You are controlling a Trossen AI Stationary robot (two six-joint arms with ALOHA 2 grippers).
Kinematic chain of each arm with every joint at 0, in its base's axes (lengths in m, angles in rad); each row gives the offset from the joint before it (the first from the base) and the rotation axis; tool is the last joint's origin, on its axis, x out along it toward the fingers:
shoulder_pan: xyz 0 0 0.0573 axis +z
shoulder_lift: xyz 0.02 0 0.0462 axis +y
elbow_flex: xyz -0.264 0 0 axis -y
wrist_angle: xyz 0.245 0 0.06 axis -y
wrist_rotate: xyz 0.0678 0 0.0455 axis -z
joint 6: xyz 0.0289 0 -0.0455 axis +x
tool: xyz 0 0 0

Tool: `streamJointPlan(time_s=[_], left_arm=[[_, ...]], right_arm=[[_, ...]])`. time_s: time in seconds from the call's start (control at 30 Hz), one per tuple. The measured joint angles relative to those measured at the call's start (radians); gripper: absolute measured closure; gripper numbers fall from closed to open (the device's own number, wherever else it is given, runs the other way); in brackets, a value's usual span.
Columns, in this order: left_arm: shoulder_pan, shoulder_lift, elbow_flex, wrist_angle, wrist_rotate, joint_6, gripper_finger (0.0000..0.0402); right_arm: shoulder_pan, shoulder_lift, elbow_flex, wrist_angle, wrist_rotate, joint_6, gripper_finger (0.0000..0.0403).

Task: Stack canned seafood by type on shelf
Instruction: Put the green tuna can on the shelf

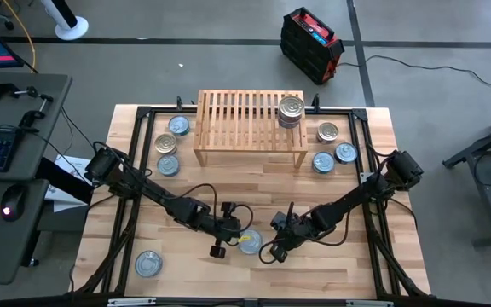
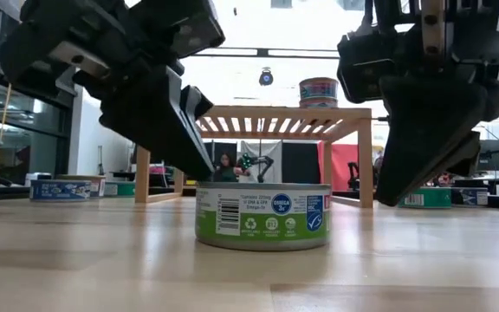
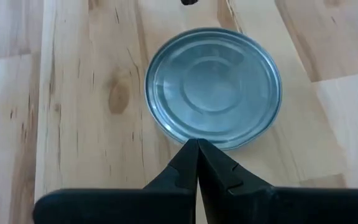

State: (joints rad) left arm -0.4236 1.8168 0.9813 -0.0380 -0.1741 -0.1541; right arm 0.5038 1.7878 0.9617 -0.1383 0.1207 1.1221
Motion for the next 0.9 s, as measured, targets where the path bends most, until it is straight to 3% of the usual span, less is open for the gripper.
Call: streamJointPlan(time_s=[0.4,0.73,0.9], left_arm=[[-0.001,0.008,-0.001,0.032,0.003,-0.006,0.0401],[-0.037,0.002,0.0,0.042,0.011,-0.001,0.0401],[-0.041,0.01,0.0,0.068,0.016,0.012,0.0401]], right_arm=[[-0.036,0.0,0.0,0.007,-0.003,-0.002,0.0403],[-0.032,0.0,0.0,0.018,-0.069,-0.003,0.0403],[-0.035,0.04,0.0,0.113,-0.076,-0.022,0.0403]])
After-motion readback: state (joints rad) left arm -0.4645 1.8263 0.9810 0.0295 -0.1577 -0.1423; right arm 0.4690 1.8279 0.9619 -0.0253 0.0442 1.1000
